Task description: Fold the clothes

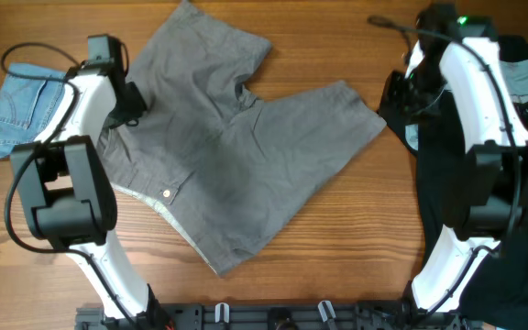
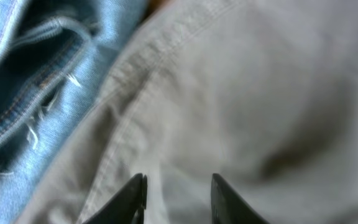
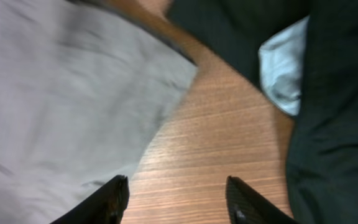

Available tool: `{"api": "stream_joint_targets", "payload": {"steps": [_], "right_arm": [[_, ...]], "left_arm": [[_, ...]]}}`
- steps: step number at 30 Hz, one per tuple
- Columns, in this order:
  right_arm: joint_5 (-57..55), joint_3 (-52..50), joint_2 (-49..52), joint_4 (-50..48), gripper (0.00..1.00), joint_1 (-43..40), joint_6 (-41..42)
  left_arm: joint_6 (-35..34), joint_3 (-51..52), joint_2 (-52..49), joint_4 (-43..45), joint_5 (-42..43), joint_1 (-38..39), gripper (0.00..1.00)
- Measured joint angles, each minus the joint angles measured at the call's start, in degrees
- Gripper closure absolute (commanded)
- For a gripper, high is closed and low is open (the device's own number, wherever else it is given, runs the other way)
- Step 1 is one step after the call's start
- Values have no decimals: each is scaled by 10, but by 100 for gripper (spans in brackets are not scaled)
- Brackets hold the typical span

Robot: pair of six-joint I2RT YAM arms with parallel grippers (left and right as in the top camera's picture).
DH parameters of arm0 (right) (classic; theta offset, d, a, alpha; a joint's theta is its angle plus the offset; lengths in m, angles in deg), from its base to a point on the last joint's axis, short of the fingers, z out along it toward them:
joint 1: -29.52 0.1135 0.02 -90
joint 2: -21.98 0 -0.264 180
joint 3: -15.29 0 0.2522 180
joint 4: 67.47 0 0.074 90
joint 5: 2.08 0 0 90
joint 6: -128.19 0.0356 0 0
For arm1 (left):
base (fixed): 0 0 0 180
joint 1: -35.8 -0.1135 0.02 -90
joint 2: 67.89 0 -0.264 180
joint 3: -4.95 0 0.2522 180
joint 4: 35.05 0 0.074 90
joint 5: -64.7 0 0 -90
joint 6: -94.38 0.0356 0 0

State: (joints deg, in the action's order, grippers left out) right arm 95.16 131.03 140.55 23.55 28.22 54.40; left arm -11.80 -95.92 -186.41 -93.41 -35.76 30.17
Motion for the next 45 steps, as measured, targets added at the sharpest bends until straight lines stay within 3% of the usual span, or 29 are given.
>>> {"api": "stream_joint_targets", "payload": {"steps": [4,6,8,10,12,13,14,18,21,22,24,27,30,31,33,35,38,42,45], "right_arm": [[40,-109,5,-132,24,0,-21],[59,-144,5,-188,20,0,-29],[60,-164,5,-224,32,0,-27],[60,-187,5,-259,56,0,-22],[61,-205,5,-277,62,-4,-6],[60,-206,5,-282,72,-7,0],[61,-208,5,-289,92,-12,5],[62,-210,5,-321,96,-16,13],[78,-195,4,-311,96,-16,-6],[82,-193,2,-311,95,-16,-11],[86,-192,-7,-308,95,-16,-13],[90,-191,-16,-306,94,-16,-15],[91,-190,-16,-304,94,-16,-15],[91,-190,-16,-304,94,-16,-15],[91,-190,-16,-304,94,-16,-15],[91,-190,-16,-303,94,-16,-15],[90,-190,-16,-302,95,-16,-15],[89,-190,-37,-301,95,-16,-15],[68,-190,-115,-277,96,-13,-14]], "left_arm": [[5,-29,11,-101,26,29,45],[7,-29,48,-146,59,42,44],[7,-31,120,-188,89,65,42],[10,-33,191,-221,102,95,38],[11,-37,281,-260,107,139,37],[9,-38,315,-282,108,156,38],[4,-40,348,-313,110,174,38],[-41,-20,376,-370,110,236,35],[-89,80,375,-341,112,303,20],[-115,132,372,-317,114,324,20],[-162,242,372,-233,141,346,25],[-217,402,368,-143,252,355,27],[-249,481,368,-104,314,355,32],[-256,500,368,-97,328,356,41],[-283,533,369,-60,355,363,46],[-304,553,368,-25,366,372,70],[-321,562,368,12,372,374,94],[-326,562,368,9,365,374,96],[-320,537,393,-80,358,372,96]]}}
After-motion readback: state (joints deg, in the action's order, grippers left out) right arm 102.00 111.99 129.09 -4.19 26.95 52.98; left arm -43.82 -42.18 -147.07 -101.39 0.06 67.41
